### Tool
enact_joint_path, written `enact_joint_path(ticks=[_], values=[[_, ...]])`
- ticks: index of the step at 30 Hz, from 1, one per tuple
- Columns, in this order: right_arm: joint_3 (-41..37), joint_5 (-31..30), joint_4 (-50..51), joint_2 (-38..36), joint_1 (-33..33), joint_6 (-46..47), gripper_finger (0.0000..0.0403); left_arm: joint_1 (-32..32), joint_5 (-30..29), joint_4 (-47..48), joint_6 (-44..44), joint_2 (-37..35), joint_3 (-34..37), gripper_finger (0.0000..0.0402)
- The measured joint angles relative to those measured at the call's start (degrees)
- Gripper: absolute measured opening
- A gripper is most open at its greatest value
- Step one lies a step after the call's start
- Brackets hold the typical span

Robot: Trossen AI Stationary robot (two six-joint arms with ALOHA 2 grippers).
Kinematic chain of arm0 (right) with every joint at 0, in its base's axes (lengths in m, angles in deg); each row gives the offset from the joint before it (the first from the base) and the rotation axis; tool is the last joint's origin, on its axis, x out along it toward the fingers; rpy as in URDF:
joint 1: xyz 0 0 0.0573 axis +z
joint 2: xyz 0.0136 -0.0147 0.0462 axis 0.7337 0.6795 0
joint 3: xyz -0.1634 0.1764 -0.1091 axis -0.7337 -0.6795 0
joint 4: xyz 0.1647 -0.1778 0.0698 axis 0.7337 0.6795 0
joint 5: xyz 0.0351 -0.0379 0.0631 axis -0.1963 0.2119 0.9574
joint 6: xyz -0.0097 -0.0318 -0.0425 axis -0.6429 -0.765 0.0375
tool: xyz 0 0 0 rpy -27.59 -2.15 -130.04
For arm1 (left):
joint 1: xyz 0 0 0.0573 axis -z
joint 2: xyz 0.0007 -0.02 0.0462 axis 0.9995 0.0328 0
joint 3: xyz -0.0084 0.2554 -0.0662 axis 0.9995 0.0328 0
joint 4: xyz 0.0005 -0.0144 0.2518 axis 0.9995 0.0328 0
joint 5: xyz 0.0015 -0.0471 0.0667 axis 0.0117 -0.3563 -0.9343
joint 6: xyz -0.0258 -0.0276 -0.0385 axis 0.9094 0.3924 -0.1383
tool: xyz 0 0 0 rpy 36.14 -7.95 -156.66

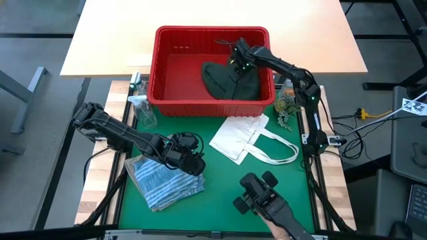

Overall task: Fold Laundry from Bin
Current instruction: Remove the green polo shirt from the red bin

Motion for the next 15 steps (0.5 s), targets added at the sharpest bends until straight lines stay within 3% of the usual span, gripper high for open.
enact_joint_path(ticks=[6,13,15], values=[[0.0,-1.5,0.0,1.2,-0.1,-2.9,0.0147,0.0,0.0,0.0,0.0,0.0,0.0,0.0199],[0.0,-1.6,0.0,1.2,0.0,-7.6,0.0017,-0.6,0.0,0.0,-0.3,0.0,0.0,0.0199],[0.0,-1.6,0.0,1.2,0.0,-7.6,0.0014,-1.1,0.0,0.0,-1.3,0.0,0.0,0.0199]])
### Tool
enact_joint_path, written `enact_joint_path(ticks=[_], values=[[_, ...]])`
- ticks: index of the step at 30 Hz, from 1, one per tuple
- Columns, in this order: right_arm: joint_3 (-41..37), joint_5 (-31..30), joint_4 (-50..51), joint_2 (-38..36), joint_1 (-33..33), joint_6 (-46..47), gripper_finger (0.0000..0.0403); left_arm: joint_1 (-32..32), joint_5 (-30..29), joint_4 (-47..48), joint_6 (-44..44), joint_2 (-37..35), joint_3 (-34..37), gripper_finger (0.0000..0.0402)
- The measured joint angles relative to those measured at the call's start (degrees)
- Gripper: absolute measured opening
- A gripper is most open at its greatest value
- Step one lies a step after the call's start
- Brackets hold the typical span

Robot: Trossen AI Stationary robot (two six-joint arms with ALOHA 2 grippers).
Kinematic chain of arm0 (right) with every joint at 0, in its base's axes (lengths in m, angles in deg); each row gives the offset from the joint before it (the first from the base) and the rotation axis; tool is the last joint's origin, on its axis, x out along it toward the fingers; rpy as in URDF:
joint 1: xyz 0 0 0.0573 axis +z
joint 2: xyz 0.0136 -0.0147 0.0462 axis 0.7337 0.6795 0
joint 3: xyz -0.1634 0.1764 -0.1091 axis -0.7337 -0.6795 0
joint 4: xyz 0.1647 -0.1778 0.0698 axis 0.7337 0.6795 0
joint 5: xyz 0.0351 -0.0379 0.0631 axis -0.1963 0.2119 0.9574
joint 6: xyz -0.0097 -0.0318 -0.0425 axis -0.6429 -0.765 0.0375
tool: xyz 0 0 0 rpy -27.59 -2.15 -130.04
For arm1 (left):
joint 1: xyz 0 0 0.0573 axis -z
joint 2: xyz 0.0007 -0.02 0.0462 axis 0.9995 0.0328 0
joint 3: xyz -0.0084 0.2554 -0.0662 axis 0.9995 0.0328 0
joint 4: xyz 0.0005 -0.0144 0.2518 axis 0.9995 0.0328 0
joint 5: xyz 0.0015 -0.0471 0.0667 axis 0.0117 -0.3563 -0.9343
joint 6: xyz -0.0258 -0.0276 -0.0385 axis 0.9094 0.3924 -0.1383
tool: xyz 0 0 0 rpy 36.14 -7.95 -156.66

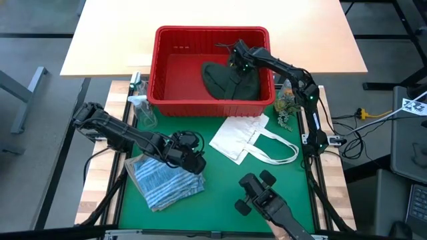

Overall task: Fold Laundry from Bin
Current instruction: Remove the green polo shirt from the red bin

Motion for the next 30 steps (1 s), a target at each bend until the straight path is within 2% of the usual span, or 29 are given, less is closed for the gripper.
enact_joint_path(ticks=[2,7,14,21,30], values=[[0.0,0.8,0.7,-0.2,0.0,-0.1,0.0017,-0.6,0.0,0.0,-1.6,0.0,0.0,0.0199],[0.0,7.8,4.5,-3.9,0.0,-0.1,0.0008,-4.0,-1.6,-0.6,-7.9,0.0,0.0,0.0199],[0.0,9.5,9.2,-13.5,1.3,4.1,0.0005,-11.1,-3.4,-7.3,-18.2,0.0,0.0,0.0199],[0.0,13.6,10.9,-23.5,7.0,10.2,0.0003,-16.7,-2.4,-16.7,-27.9,0.0,0.0,0.0199],[0.0,13.7,11.5,-35.1,16.4,10.7,0.0002,-19.5,-1.8,-20.1,-31.8,0.0,0.0,0.0199]])
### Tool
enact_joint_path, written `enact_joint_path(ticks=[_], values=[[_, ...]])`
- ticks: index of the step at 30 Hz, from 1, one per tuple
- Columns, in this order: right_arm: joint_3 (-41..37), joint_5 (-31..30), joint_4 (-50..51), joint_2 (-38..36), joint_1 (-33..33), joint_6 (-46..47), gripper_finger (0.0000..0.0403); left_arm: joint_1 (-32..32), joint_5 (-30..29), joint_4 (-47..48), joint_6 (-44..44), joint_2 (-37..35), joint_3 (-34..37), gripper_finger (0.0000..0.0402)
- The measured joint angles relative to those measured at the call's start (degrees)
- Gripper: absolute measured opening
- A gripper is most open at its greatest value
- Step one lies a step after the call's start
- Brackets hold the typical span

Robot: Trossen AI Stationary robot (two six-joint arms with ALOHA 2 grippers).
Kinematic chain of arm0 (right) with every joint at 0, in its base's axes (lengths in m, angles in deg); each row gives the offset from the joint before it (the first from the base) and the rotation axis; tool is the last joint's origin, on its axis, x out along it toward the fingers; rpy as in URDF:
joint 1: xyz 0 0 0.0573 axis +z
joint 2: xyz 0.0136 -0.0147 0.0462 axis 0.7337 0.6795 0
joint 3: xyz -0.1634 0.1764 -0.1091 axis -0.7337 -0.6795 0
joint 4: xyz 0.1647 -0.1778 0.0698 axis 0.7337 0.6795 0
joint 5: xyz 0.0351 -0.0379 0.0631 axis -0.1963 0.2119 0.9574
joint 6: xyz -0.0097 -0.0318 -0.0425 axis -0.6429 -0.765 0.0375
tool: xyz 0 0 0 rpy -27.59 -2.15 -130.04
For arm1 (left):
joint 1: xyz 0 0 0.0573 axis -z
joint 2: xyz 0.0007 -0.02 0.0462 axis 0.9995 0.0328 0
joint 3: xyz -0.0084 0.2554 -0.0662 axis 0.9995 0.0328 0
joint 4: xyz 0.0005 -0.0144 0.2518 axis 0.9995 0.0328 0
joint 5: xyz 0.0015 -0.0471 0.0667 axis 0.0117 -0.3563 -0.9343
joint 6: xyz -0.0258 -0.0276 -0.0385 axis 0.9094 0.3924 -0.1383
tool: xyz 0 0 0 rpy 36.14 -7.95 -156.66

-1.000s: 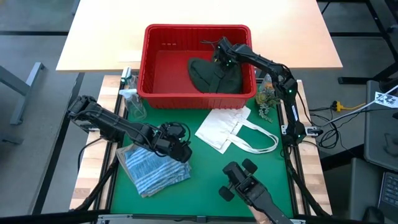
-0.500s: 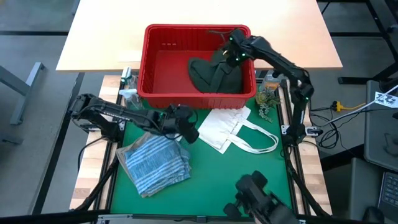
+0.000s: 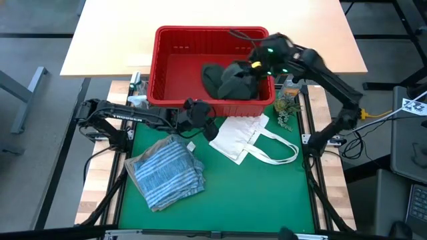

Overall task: Fold Laundry from Bin
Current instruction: Remove the green polo shirt from the red bin

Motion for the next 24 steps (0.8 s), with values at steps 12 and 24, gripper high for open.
enact_joint_path(ticks=[12,24], values=[[0.0,0.0,-2.0,-14.9,15.2,1.6,0.0001,0.4,11.6,-2.0,-4.5,0.0,0.0,0.0199],[0.0,12.9,-17.9,-26.4,27.6,13.0,0.0001,3.4,12.9,-2.0,-4.5,0.0,0.0,0.0199]])
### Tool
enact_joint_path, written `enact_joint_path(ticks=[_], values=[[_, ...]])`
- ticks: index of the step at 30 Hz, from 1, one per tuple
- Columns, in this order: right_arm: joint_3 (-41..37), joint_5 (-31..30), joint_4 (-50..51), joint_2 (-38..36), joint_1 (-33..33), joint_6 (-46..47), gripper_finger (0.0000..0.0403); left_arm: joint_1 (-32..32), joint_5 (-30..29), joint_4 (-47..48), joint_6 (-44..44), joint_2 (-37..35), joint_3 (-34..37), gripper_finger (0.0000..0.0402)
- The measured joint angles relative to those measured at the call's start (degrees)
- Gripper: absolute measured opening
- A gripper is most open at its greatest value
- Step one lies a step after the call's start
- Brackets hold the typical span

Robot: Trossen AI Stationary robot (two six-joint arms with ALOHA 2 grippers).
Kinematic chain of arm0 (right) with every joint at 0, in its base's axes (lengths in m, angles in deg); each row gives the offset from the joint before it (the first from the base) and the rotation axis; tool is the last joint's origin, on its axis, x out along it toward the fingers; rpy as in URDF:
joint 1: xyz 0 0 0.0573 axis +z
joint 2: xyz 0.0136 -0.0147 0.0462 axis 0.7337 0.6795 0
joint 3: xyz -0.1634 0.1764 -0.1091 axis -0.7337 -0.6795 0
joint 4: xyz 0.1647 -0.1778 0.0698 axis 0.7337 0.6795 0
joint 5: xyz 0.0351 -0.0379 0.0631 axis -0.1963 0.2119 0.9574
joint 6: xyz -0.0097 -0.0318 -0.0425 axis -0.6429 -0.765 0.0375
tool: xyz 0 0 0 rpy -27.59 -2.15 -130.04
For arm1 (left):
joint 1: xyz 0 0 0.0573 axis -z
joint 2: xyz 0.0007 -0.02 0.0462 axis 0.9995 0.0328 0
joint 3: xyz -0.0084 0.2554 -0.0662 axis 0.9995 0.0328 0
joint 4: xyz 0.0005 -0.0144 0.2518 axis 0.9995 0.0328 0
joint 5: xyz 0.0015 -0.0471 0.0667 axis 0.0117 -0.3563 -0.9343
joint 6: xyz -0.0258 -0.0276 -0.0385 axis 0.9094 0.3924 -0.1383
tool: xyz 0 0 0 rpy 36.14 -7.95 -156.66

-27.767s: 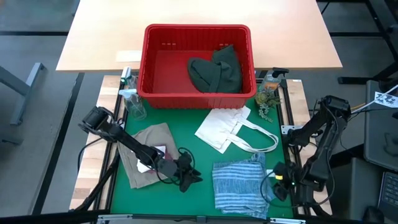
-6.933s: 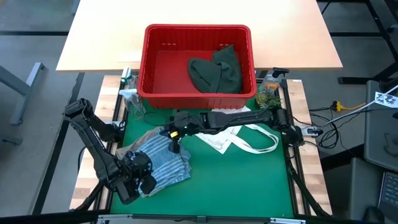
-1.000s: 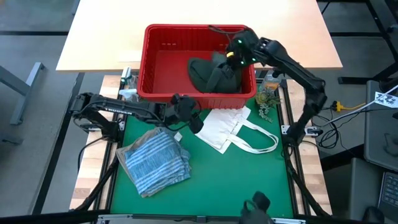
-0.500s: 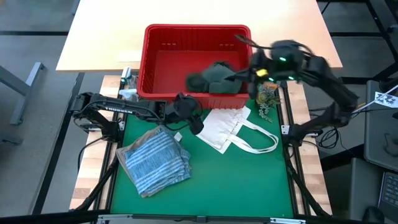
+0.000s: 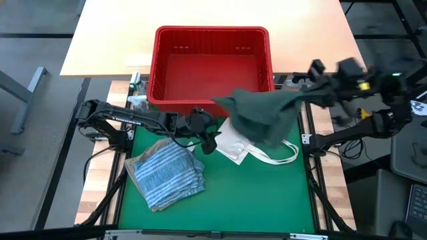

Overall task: Fold Laundry from Bin
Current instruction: Remove the green polo shirt from the red bin

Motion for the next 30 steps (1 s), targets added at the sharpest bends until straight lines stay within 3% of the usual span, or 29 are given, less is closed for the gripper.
enact_joint_path(ticks=[5,13,24,30], values=[[0.1,2.6,-6.7,-2.2,2.9,2.2,0.0001,1.1,0.0,-0.2,0.0,0.0,0.0,0.0199],[0.1,2.5,-7.2,-4.8,3.6,2.2,0.0001,2.9,0.0,-7.2,-1.4,0.0,0.0,0.0199],[0.0,2.5,-7.1,-4.9,3.6,2.1,0.0001,0.3,-2.4,-32.4,-22.0,0.0,0.0,0.0199],[0.0,2.5,-7.0,-4.9,3.6,2.1,0.0001,-4.1,-1.5,-39.5,-24.0,1.4,0.0,0.0199]])
